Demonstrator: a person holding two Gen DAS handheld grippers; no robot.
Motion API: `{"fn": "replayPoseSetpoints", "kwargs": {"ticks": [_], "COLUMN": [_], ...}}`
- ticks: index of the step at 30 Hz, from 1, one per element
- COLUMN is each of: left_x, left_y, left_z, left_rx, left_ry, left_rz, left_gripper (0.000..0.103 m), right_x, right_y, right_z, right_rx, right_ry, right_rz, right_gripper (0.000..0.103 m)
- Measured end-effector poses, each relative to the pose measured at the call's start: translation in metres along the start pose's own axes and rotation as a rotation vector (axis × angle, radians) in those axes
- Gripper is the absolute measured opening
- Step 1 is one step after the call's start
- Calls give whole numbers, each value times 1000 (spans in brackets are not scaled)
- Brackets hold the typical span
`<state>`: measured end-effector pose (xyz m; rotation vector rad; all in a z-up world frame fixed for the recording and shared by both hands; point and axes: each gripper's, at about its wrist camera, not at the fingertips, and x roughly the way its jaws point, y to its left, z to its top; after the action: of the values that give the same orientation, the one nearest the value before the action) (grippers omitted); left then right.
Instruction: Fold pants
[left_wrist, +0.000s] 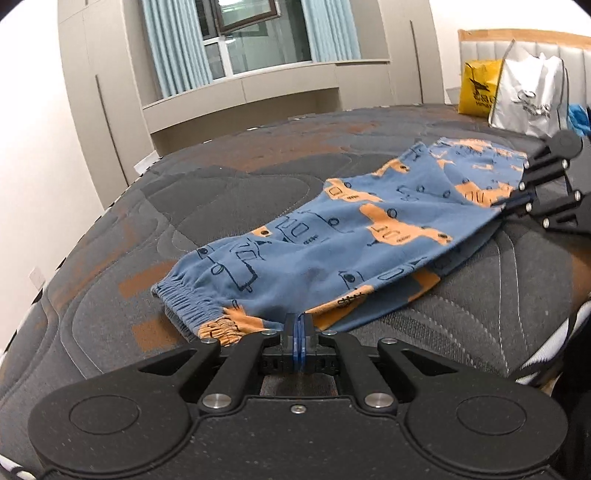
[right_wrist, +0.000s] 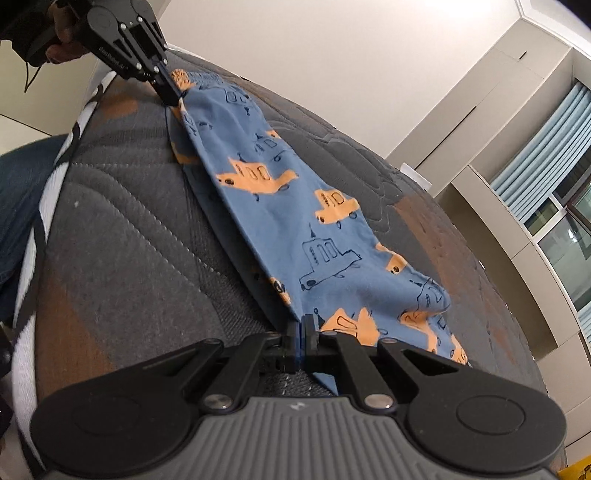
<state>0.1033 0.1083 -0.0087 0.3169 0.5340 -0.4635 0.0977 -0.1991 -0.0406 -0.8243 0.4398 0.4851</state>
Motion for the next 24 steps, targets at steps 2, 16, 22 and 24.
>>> {"fn": "replayPoseSetpoints", "kwargs": {"ticks": [2,16,22,24], "left_x": [-3,38,89,105], "left_y": [1,-97,-174,-197], "left_z": [3,94,131,138], "left_rx": [-34,-55,33,69], "left_ry": [-11,-164,-152,-120], "left_rz": [0,-69,-179,-175], "left_gripper": [21,102,102,99], "right_x": [1,-58,-55,-49], "right_y": [-3,-111,-196,-218], "right_z": [0,-96,-166,-179], "right_rx": [27,632,1090,1141], "right_ry": [-5,-33,-25,-36], "right_rz": [3,-238,-174,-152], "right_gripper": [5,103,101,91]}}
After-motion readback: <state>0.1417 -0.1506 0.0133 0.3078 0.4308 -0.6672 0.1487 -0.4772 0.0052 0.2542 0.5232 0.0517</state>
